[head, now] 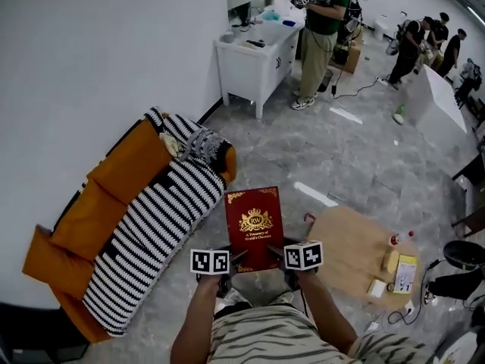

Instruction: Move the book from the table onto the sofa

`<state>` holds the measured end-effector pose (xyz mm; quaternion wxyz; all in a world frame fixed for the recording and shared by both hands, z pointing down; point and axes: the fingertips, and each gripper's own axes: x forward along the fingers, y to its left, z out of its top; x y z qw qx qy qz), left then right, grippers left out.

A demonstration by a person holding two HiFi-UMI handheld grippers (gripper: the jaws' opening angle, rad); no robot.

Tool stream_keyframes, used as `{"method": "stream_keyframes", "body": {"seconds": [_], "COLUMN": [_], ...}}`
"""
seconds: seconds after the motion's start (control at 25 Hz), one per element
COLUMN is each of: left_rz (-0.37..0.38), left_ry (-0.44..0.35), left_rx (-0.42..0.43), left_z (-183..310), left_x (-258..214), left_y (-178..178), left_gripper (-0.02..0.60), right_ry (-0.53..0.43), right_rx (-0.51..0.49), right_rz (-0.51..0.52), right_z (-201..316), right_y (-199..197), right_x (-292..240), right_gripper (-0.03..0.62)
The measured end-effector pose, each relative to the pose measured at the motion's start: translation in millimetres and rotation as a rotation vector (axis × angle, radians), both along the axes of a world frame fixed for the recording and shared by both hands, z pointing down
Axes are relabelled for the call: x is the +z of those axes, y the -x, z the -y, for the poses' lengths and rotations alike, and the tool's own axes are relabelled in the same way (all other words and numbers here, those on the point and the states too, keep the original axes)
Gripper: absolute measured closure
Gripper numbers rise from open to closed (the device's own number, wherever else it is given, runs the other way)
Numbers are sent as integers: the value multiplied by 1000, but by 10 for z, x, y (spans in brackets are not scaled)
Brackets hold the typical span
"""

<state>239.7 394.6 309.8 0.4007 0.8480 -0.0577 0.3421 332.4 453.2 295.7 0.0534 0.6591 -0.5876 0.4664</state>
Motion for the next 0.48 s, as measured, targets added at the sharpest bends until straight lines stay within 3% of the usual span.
{"method": "stream_keyframes", "body": {"seconds": [0.48], "left_rz": [-5], "left_ry": [-16], "left_rx": [-317], "left_z": [1175], "left_x": [-25], "left_y": [1460], "left_gripper": [310], "right_ry": [-10], "right_rx": [-324], "right_rz": [-26], "right_z": [1489], "right_y": [1320], "right_x": [-25], "right_gripper": [324]}}
